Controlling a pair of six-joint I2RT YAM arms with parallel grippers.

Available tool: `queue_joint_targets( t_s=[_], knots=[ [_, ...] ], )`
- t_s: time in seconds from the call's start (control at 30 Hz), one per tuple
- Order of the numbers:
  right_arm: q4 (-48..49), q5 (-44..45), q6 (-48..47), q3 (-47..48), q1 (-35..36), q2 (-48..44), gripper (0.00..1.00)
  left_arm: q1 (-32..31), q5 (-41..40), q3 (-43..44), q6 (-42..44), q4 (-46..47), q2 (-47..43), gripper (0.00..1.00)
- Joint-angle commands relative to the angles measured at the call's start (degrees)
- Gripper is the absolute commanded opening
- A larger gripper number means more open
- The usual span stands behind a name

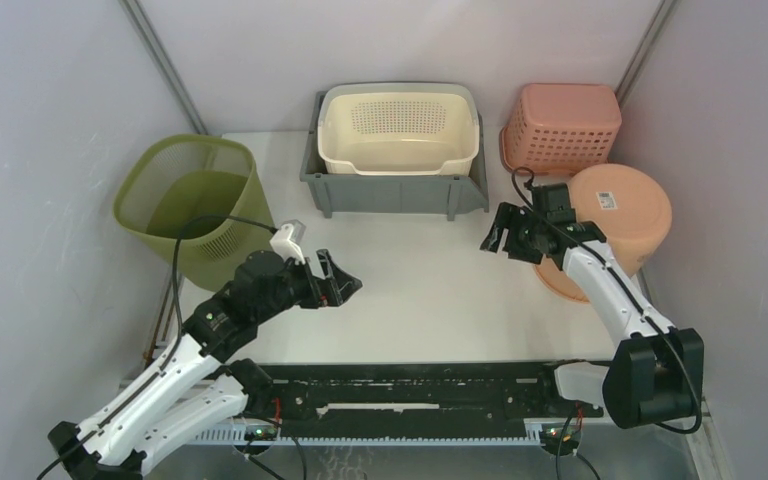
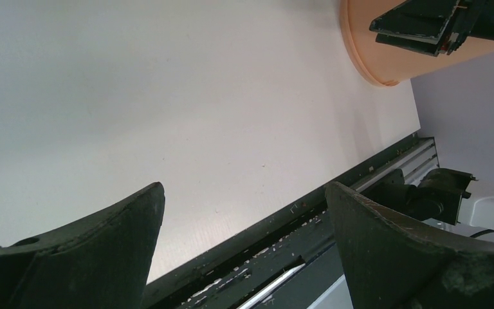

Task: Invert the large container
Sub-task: Move the container to the center of the board.

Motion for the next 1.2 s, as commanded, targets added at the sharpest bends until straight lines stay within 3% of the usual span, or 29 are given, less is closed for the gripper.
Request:
queue_joint_targets(
  t_s=[0.0, 0.4, 1.17],
  knots=[
    [0.6, 0.0, -1.1, 1.3, 2.2, -2.1, 0.79, -0.1, 1.1, 0.4, 1.2, 2.9, 0.7, 1.00],
    [2.2, 2.2, 0.6, -0.1, 4.3, -0.5, 0.78, -0.1, 1.6, -0.5, 1.4, 4.5, 1.7, 1.00],
    [4.7, 4.1, 1.5, 1.6, -4.7, 7.9, 0.78, 0.0, 2.2, -0.7, 3.2, 7.2, 6.0, 1.00]
  ],
)
